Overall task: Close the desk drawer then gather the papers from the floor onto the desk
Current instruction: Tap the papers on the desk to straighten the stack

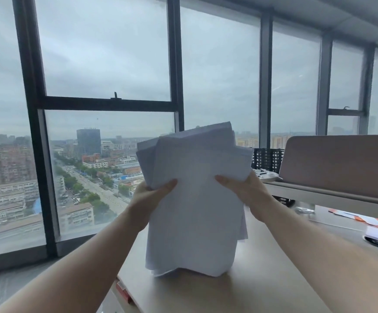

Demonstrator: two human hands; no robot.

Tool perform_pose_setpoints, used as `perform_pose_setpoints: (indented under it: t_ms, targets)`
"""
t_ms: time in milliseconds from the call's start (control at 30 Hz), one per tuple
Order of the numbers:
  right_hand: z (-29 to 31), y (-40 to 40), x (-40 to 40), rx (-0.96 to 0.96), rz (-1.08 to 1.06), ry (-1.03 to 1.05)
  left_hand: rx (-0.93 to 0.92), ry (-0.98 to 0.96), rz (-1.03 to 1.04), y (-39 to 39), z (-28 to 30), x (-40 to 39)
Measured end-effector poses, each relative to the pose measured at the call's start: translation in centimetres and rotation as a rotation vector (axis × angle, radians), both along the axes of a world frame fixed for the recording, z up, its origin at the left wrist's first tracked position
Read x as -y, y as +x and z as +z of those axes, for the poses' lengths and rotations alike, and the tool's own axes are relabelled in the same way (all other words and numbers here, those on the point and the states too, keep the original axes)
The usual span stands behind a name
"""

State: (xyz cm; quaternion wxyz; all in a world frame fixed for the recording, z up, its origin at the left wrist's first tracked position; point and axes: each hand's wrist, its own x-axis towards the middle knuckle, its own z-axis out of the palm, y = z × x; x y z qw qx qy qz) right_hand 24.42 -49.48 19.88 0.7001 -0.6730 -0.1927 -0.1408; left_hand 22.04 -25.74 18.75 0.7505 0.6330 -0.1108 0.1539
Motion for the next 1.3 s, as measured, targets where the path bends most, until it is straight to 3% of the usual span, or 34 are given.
perform_pose_setpoints:
  t_ms: [200,500,700,967,1300]
  targets:
    - [-1.0,1.2,-0.6,-0.056,-0.065,0.005,0.018,-0.052,0.209,0.9,-0.2,0.9]
    - [-2.4,0.7,-2.5,-0.145,-0.051,0.145,-0.017,-0.085,0.212,1.7,-1.8,0.4]
    - [-1.3,1.0,-2.1,-0.053,-0.077,0.134,0.150,-0.045,0.199,2.5,-0.7,0.8]
    - [-4.6,2.3,-2.0,-0.132,-0.014,0.069,-0.096,0.066,0.121,4.4,-5.7,0.0]
    - [-6.8,2.3,-2.9,-0.259,0.012,0.005,-0.155,0.173,0.104,5.2,-8.0,0.4]
